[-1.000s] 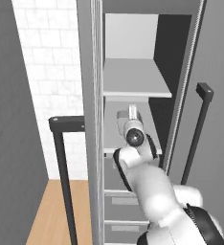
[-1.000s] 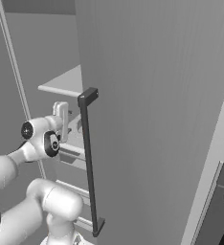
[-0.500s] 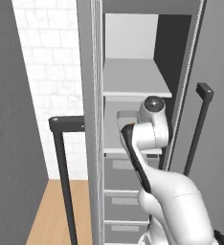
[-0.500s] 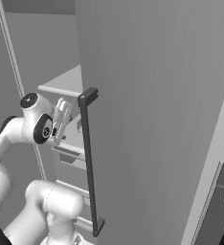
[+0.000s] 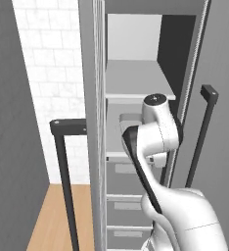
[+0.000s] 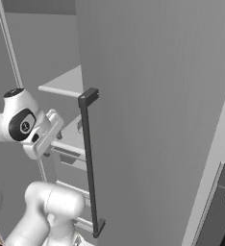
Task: Take the meat container that has the shrimp and place it on the second highest rack of the freezer. Then take the vegetable container that has the lemon and cucumber and place it on the highest rack of the freezer.
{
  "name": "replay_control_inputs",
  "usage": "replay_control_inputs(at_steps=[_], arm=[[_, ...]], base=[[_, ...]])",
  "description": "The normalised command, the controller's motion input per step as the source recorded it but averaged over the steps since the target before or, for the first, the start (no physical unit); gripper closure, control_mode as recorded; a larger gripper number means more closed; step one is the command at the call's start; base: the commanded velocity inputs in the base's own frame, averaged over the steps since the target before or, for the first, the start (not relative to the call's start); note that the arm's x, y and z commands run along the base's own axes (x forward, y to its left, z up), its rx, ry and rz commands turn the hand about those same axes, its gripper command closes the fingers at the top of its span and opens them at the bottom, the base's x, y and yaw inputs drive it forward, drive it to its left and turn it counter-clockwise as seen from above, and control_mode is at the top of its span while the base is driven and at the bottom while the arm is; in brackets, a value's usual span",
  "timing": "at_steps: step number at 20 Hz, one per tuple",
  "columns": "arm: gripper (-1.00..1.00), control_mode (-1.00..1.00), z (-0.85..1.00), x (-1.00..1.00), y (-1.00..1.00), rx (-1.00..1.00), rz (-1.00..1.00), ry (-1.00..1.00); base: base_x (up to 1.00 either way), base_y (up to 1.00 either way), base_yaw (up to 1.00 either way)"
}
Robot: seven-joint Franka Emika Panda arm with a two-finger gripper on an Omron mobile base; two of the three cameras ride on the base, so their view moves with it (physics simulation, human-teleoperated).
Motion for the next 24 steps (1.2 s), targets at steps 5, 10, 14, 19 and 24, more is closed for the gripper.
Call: replay_control_inputs(at_steps=[5,10,14,19,24], arm=[[-1.00,-1.00,-0.21,-0.91,-0.42,0.00,0.01,-0.16],[-1.00,-1.00,0.00,-0.67,-0.56,0.05,0.12,-0.31],[-1.00,-1.00,-0.02,-0.66,-0.25,0.03,0.16,-0.25],[-1.00,-1.00,-0.17,-0.54,0.00,-0.01,0.08,-0.18],[-1.00,-1.00,-0.20,-0.23,0.00,-0.04,0.02,-0.10]], base=[[0.00,0.00,0.00],[0.00,0.00,0.00],[0.00,0.00,0.00],[0.00,0.00,0.00],[0.00,0.00,0.00]])
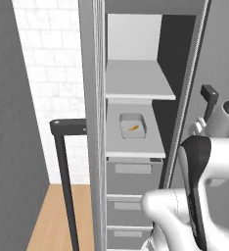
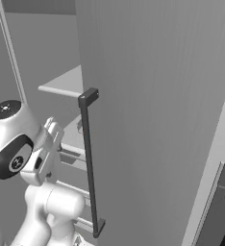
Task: Take the meat container that has the shrimp and place it on the second highest rack of the freezer. Then take the vegetable container that has the lemon and cucumber and place it on the highest rack of the freezer.
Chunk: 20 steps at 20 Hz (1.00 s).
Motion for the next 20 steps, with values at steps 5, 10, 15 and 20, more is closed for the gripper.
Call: replay_control_inputs(at_steps=[5,10,15,20], arm=[[-1.00,1.00,-0.09,-0.12,0.00,-0.03,0.00,-0.06],[-1.00,1.00,0.00,0.00,0.00,0.00,0.00,0.00],[-1.00,1.00,0.00,0.00,0.00,0.00,0.00,0.00],[-1.00,1.00,0.00,0.00,0.00,0.00,0.00,0.00]], base=[[-0.24,0.00,0.00],[-0.78,-0.01,0.00],[-0.44,-0.56,0.00],[-0.32,-1.00,0.00]])
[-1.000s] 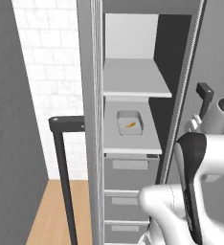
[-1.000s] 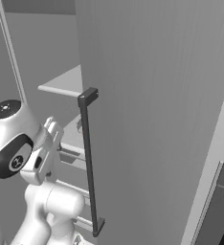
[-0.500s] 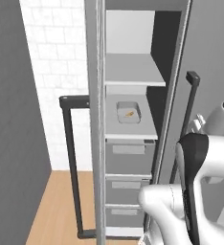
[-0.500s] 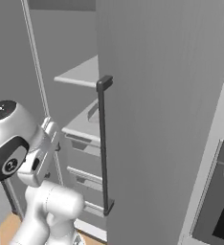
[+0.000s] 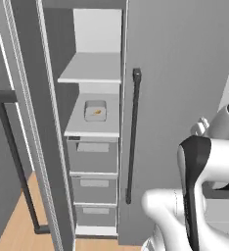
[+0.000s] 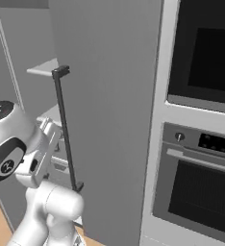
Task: Take the meat container that has the shrimp and place it on the second highest rack of the freezer. Then take the vegetable container that has the lemon and cucumber and place it on the highest rack of the freezer.
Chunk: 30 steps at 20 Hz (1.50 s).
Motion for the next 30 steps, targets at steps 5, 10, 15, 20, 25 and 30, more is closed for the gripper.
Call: replay_control_inputs(at_steps=[5,10,15,20,25,30], arm=[[-1.00,1.00,0.00,0.00,0.00,0.00,0.00,0.00],[-1.00,1.00,0.00,0.00,0.00,0.00,0.00,0.00],[-1.00,1.00,0.00,0.00,0.00,0.00,0.00,0.00],[-1.00,1.00,0.00,0.00,0.00,0.00,0.00,0.00],[-1.00,1.00,0.00,0.00,0.00,0.00,0.00,0.00],[-1.00,1.00,0.00,0.00,0.00,0.00,0.00,0.00]], base=[[-0.31,-1.00,0.00],[-0.23,-1.00,0.00],[-0.28,-1.00,0.00],[-0.25,-1.00,-0.03],[-0.11,-1.00,-0.03],[-0.04,-1.00,-0.02]])
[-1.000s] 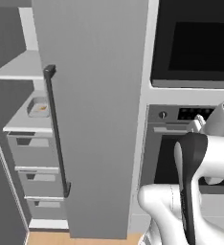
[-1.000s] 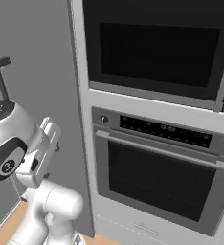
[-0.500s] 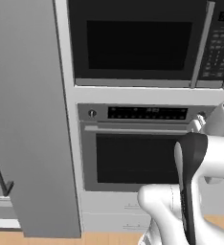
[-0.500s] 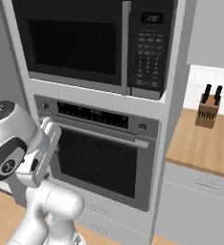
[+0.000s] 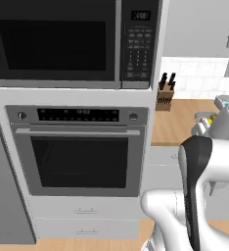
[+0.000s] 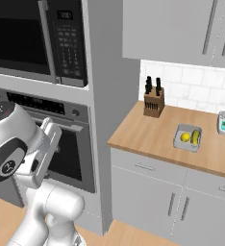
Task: Take the meat container that has the shrimp and place it on the second highest rack of the freezer. Then take the vegetable container that has the lemon and cucumber and place it on the highest rack of the freezer.
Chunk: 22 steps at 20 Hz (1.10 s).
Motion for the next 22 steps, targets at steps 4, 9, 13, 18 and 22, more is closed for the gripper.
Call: replay_control_inputs(at_steps=[4,9,13,18,22], arm=[[-1.00,1.00,0.00,0.00,0.00,0.00,0.00,0.00],[-1.00,1.00,0.00,0.00,0.00,0.00,0.00,0.00],[-1.00,1.00,0.00,0.00,0.00,0.00,0.00,0.00],[-1.00,1.00,0.00,0.00,0.00,0.00,0.00,0.00],[-1.00,1.00,0.00,0.00,0.00,0.00,0.00,0.00]], base=[[0.00,-1.00,0.00],[0.06,-1.00,0.00],[0.39,-1.00,0.00],[0.69,-0.77,-0.01],[0.61,-0.23,-0.01]])
